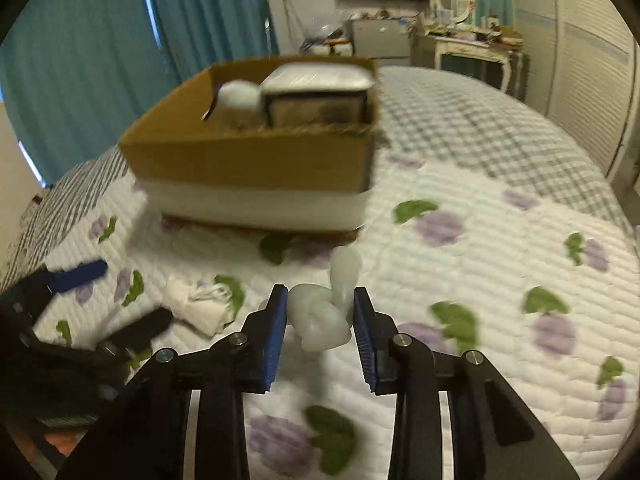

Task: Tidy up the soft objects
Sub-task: 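Grasp the folded white mask with the left gripper while the right grasps the white rabbit figure, then lower the mask and rabbit figure into the box and release them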

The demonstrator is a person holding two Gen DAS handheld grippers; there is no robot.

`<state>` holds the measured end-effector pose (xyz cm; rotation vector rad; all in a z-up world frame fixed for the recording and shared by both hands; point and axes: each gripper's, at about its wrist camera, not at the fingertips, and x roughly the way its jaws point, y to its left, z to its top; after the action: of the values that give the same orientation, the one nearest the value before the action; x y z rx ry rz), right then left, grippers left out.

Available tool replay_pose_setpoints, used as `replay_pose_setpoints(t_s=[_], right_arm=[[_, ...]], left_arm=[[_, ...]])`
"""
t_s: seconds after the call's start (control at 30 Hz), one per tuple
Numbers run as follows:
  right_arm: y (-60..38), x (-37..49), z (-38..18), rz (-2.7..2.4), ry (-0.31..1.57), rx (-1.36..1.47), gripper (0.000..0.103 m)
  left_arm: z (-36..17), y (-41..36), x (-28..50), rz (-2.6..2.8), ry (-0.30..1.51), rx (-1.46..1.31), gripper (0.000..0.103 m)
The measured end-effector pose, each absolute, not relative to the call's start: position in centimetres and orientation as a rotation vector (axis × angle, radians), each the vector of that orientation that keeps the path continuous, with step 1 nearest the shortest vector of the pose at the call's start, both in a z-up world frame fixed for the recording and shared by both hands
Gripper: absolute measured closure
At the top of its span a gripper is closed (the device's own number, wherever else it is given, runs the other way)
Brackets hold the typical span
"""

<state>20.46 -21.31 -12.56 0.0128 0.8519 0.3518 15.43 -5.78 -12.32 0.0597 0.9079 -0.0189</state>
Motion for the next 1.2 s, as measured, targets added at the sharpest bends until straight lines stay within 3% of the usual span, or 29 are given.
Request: replay_pose_setpoints(t_s=[0.17, 0.23, 0.27, 0.3, 0.37, 0.47, 0.7, 1.2], right_arm=[[-23.6, 20.8, -12.3, 0.322, 0.848, 0.047, 0.071], [-24.0, 21.1, -12.7, 0.314, 0.856, 0.06, 0.071], [-24.2, 21.2, -12.9, 0.314, 0.861, 0.068, 0.071], [-24.1, 21.3, -13.1, 0.314, 0.865, 0.073, 0.071], [-24.2, 21.4, -13.5, 0.316, 0.871, 0.075, 0.071], [-24.1, 21.4, -13.6, 0.32, 0.873, 0.073, 0.071], [-23.9, 20.3, -11.4, 0.325, 0.84, 0.063, 0.071], [-23.2, 14.8, 1.4, 0.375, 0.652, 0.012, 0.071]], left_arm=[[-13.6, -7.1, 17.0, -0.044, 0.948, 0.042, 0.008], [-14.2, -7.7, 17.6, -0.049, 0.964, 0.061, 0.017], [-14.9, -8.1, 18.1, -0.052, 0.985, 0.077, 0.03], [-15.3, -8.2, 18.5, -0.047, 1.004, 0.088, 0.035], [-16.4, -8.2, 19.1, -0.028, 1.038, 0.09, 0.036], [-16.7, -7.8, 19.1, -0.026, 1.043, 0.068, 0.047], [-13.9, -7.1, 17.3, -0.06, 0.996, 0.019, 0.049], [-0.5, -5.9, 12.3, -0.051, 0.77, -0.001, 0.049]])
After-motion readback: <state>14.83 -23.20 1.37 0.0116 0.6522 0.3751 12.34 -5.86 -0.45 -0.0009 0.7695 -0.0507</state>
